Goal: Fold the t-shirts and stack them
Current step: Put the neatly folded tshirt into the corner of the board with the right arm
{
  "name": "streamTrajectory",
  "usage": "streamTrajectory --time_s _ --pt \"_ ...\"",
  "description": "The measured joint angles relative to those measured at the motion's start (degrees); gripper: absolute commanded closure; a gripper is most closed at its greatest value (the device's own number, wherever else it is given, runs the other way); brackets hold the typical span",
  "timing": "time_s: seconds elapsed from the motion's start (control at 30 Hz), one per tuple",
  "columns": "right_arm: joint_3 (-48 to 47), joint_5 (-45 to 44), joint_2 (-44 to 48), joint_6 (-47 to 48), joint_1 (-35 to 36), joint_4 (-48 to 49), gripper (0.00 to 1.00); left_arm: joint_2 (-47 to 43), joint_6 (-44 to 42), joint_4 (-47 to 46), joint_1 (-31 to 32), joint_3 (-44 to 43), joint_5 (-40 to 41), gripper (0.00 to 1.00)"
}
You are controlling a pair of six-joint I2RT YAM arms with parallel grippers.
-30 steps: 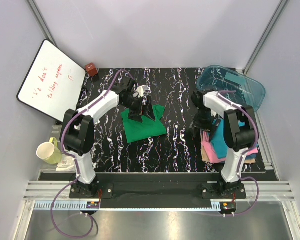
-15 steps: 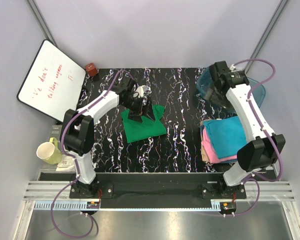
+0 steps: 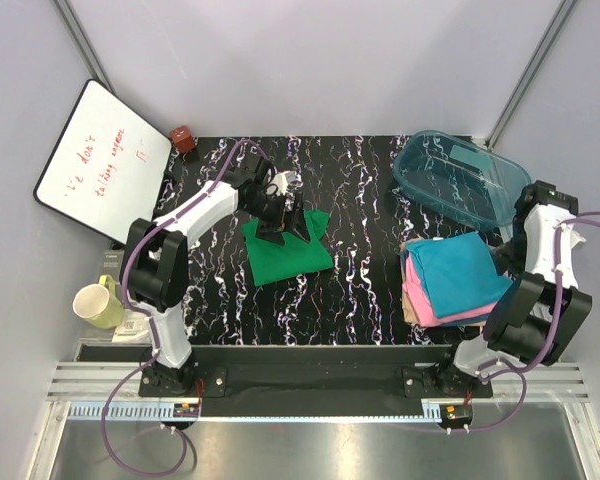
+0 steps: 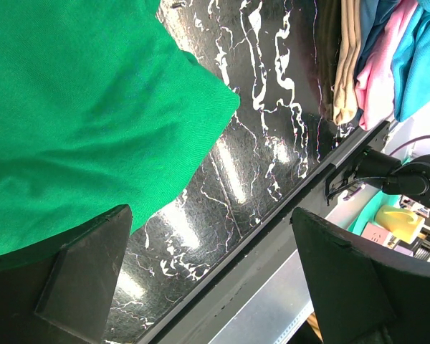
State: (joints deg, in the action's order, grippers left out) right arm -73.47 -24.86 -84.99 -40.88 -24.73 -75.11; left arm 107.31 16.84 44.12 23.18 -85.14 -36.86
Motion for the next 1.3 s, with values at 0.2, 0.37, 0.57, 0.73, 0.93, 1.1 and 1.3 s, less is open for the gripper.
streamTrajectory --time_s 0.2,0.37,0.57,0.73,0.93,1.1,1.3 --pt "-0.04 -1.68 -4.98 1.70 -1.73 1.18 1.00 -0.61 -0.15 0.04 0.00 0.44 0.07 0.01" --pt "1.86 -1.20 -7.76 2.97 -1.90 4.28 1.00 -1.62 -0.15 0.20 0.00 0.44 0.31 0.01" --pt "9.77 -1.05 -8.28 3.34 -1.90 7.26 1.00 -1.90 -0.13 0.26 0.00 0.44 0.76 0.01" --pt "12.07 -1.03 -13.44 3.56 -1.90 7.80 1.00 -1.90 -0.13 0.35 0.00 0.44 0.92 0.01" --pt "9.53 -0.92 -15.23 4.42 -1.90 5.60 1.00 -1.90 -0.13 0.39 0.00 0.44 1.11 0.01" --pt "2.67 1.46 -9.05 6.32 -1.90 3.30 1.00 -1.90 -0.11 0.39 0.00 0.44 1.14 0.01" --pt "-5.55 -1.33 -4.26 8.74 -1.90 2.80 1.00 -1.90 -0.13 0.39 0.00 0.44 1.14 0.01"
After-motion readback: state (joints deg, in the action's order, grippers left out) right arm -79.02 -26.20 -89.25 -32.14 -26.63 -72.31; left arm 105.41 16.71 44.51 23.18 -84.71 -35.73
